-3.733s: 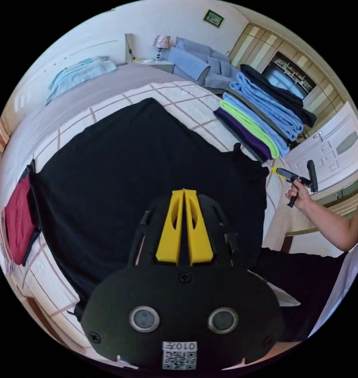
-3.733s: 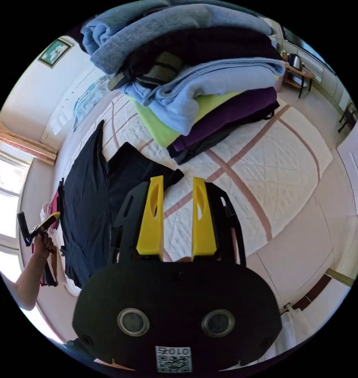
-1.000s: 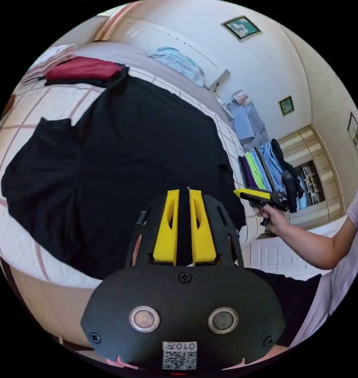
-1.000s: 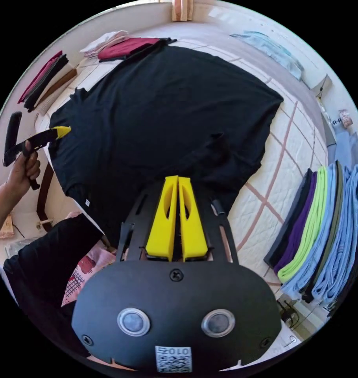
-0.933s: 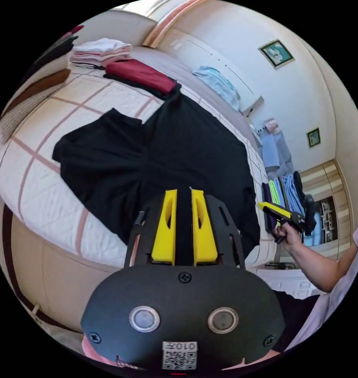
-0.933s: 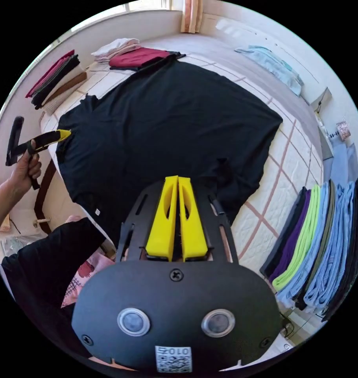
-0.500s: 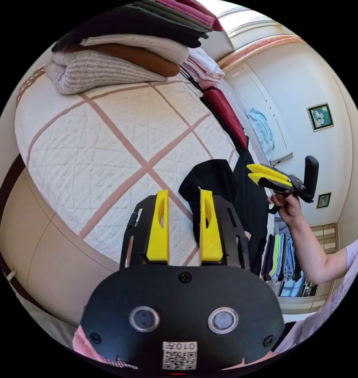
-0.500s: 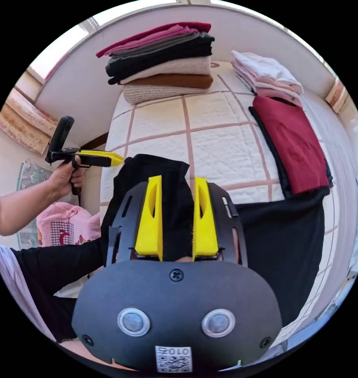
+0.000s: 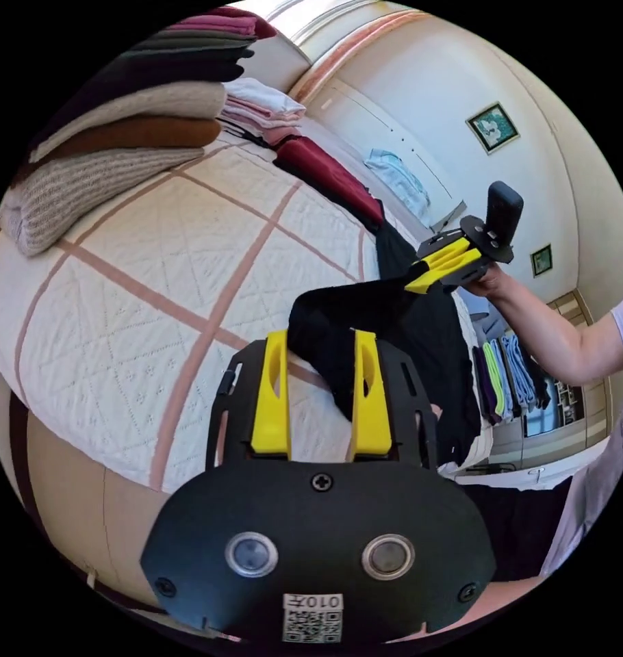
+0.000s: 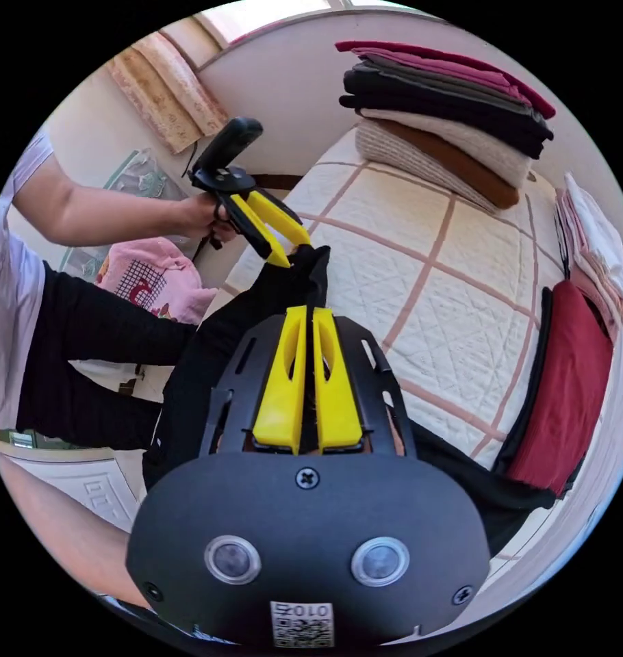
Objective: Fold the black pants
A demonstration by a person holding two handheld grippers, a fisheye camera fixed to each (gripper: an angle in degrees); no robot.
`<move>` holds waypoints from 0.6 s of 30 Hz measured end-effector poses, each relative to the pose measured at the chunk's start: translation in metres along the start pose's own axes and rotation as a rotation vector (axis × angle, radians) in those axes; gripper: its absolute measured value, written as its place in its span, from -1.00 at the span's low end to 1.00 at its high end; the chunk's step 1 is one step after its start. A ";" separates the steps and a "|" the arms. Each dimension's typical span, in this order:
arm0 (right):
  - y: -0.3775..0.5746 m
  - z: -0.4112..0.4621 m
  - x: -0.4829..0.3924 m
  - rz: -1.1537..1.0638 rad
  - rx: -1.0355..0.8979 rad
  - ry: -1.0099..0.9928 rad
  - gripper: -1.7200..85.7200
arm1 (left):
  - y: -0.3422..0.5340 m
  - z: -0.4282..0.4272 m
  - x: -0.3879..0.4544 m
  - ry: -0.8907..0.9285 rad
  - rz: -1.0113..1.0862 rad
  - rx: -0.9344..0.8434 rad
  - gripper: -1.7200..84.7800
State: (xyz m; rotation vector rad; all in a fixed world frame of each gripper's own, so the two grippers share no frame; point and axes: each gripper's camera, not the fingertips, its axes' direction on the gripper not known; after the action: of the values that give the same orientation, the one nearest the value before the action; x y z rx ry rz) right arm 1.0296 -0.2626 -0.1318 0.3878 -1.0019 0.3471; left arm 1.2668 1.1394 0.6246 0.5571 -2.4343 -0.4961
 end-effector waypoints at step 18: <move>0.147 0.032 -0.029 0.144 -0.014 0.237 -0.90 | 0.065 0.045 0.282 -0.410 0.729 -0.267 -0.86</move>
State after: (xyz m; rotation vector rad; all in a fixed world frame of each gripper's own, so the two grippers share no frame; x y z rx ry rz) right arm 0.9250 -0.1516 -0.1188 0.2557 -0.8015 0.5038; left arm 1.0124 1.0656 0.7498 -0.5891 -2.6476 -0.6355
